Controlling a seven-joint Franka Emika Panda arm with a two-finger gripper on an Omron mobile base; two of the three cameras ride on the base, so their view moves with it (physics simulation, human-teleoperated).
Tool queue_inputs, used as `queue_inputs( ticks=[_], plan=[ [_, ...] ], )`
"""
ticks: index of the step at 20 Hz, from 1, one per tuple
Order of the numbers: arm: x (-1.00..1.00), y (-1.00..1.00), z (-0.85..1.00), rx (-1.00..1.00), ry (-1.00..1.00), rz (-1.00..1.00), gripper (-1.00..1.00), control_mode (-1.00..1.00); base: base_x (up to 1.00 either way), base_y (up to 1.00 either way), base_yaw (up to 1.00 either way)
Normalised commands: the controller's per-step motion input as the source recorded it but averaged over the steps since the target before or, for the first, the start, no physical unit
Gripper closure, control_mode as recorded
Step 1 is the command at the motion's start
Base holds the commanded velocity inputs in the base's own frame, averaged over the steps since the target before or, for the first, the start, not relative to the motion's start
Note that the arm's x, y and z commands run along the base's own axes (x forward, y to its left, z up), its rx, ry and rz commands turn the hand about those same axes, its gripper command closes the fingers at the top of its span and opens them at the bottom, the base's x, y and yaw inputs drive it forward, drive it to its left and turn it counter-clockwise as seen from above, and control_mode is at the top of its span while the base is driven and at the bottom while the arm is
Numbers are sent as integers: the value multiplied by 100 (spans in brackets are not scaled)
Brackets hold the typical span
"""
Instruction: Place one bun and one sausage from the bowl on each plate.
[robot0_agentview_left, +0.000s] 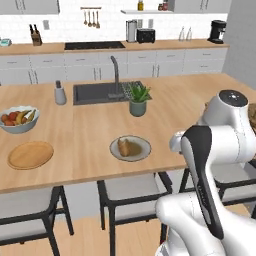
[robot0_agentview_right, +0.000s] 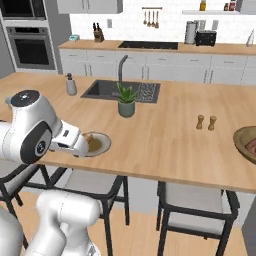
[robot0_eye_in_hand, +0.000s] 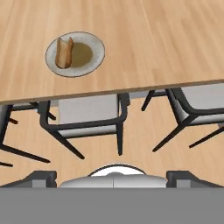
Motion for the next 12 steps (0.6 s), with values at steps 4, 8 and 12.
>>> queue_inputs(
  ticks=[4,8,12],
  plan=[
    [0,0,0,0,0,0,-100,100,0,-100,0],
    [0,0,0,0,0,0,-100,100,0,-100,0],
    [0,0,0,0,0,0,-100,100,1,-98,-3]
  ],
)
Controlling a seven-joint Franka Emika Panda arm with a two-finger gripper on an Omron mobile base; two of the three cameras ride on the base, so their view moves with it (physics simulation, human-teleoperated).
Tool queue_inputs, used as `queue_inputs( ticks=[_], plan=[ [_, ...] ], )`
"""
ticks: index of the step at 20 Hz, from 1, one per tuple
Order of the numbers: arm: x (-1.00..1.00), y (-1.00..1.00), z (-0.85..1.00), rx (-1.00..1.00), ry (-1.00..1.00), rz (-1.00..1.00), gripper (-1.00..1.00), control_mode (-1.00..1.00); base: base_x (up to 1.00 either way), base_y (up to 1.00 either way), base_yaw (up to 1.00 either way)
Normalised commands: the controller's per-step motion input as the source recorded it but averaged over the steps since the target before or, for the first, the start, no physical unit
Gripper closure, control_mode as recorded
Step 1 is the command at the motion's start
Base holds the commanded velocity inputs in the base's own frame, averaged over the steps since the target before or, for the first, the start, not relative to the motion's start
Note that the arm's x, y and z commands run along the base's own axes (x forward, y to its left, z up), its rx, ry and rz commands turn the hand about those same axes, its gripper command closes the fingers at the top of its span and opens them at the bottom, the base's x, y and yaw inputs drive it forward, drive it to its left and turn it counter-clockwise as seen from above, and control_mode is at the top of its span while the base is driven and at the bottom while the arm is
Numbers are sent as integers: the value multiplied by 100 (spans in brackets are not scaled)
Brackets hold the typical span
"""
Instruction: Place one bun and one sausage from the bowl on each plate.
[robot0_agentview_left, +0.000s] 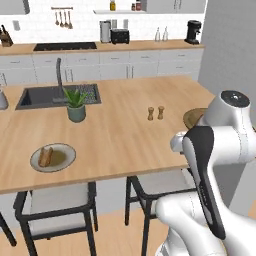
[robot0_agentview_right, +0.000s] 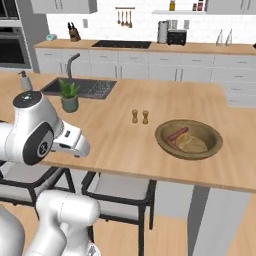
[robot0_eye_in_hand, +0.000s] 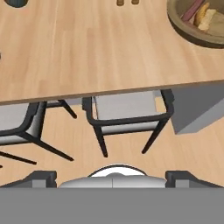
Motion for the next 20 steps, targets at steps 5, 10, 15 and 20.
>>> queue_inputs(
  ticks=[5,10,15,20],
  plan=[
    [0,0,0,0,0,0,-100,100,10,-82,-4],
    [0,0,0,0,0,0,-100,100,34,-58,0],
    [0,0,0,0,0,0,-100,100,34,-58,0],
    [0,0,0,0,0,0,-100,100,40,-48,-1]
  ],
)
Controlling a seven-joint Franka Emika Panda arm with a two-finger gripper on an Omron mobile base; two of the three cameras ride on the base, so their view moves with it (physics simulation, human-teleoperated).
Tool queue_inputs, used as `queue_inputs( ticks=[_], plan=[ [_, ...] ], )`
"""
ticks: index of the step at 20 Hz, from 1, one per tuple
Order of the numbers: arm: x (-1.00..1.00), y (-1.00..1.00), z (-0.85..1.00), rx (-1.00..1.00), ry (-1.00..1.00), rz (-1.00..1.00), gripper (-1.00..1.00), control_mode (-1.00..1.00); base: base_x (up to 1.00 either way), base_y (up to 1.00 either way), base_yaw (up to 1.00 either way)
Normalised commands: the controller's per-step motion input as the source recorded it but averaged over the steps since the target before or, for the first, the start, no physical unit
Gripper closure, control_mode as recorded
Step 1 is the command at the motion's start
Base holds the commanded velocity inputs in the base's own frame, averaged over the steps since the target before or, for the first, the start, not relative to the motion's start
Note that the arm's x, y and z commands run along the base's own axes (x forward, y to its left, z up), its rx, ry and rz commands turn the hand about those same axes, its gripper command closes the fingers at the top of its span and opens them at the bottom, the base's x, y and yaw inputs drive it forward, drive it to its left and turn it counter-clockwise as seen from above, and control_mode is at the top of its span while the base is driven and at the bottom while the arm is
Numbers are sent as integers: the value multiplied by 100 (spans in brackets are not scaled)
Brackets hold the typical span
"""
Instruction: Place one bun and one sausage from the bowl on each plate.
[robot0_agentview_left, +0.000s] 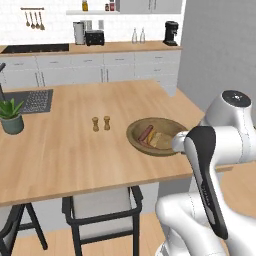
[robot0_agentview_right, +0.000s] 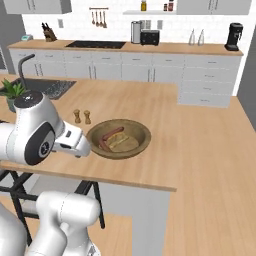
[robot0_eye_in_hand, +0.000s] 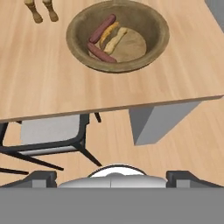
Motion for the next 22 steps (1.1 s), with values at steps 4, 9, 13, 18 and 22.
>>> queue_inputs(
  ticks=[4,9,13,18,22],
  plan=[
    [0,0,0,0,0,0,-100,100,51,-13,-16],
    [0,0,0,0,0,0,-100,100,45,-10,-18],
    [52,-6,0,2,0,-5,-100,-100,11,-3,-4],
    [100,-1,0,4,0,-3,-100,-100,0,0,0],
    [100,0,-3,5,0,-5,-100,-100,0,0,0]
  ],
)
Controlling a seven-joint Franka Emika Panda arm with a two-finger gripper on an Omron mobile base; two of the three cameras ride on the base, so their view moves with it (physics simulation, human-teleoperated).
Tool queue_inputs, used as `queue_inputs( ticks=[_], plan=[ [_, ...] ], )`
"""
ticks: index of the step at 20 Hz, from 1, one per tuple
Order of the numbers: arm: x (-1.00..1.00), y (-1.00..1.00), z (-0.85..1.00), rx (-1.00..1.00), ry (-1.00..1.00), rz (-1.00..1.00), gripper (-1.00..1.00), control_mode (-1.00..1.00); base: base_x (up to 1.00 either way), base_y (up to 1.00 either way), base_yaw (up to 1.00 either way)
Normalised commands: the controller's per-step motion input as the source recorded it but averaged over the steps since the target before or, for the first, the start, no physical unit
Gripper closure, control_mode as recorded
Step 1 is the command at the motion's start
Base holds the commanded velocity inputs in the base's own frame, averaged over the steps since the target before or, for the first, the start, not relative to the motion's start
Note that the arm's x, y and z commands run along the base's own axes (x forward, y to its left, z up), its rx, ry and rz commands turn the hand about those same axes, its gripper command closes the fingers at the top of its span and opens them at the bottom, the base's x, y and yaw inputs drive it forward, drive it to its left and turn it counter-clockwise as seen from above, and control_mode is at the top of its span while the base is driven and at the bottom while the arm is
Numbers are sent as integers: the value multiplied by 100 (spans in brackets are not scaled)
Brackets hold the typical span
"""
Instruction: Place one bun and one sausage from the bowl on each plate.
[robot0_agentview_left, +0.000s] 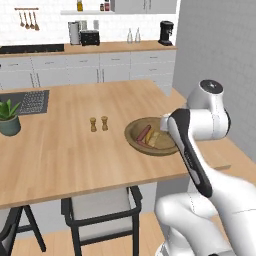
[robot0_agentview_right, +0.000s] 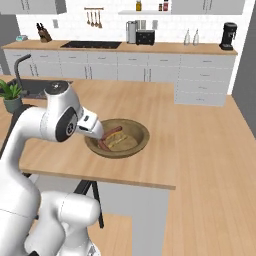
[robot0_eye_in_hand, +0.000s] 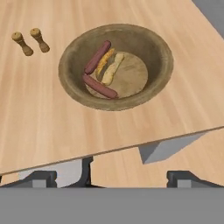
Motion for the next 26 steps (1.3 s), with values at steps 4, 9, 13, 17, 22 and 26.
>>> queue_inputs(
  ticks=[4,9,13,17,22,26],
  plan=[
    [97,0,-36,1,0,-4,-100,-100,0,0,0],
    [76,0,-66,1,0,-5,-100,-100,0,0,0],
    [75,0,-49,0,1,-3,-100,-100,0,0,0],
    [76,0,-38,0,0,-2,-100,-100,0,0,0],
    [65,0,-40,0,3,0,-100,-100,0,0,0],
    [62,0,-34,0,5,0,-100,-100,0,0,0]
  ],
)
